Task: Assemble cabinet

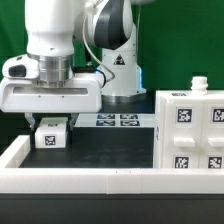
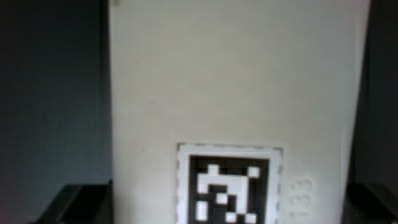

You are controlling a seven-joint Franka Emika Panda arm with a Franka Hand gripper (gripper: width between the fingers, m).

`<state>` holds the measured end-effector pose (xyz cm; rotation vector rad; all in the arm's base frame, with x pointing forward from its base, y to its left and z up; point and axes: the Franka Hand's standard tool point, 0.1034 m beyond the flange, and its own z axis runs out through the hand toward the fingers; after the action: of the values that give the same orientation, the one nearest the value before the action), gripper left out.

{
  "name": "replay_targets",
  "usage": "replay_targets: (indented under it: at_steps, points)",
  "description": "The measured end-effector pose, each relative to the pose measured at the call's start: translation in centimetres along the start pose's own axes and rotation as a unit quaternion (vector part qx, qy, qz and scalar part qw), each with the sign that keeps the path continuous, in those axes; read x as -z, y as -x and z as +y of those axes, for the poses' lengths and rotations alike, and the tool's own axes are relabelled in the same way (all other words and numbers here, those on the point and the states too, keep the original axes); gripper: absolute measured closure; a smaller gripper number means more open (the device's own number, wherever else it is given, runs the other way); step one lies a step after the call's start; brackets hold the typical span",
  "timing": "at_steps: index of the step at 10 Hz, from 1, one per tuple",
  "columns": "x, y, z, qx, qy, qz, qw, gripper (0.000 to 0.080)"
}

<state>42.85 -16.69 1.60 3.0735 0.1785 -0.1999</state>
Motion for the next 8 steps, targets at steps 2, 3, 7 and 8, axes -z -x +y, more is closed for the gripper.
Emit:
replay_targets:
  at_steps: [2, 3, 7, 8]
  points:
    - [0.0, 0.0, 0.0, 0.000, 0.000, 0.000, 1.000, 0.0241]
    - [0.0, 0.0, 0.0, 0.000, 0.000, 0.000, 1.000, 0.0241]
    - [5.2, -1.5, -2.2, 0.012, -0.016, 0.010, 1.000, 0.0239]
    - [7.1, -2.1, -3.2, 0.013, -0.022, 0.014, 1.000, 0.0239]
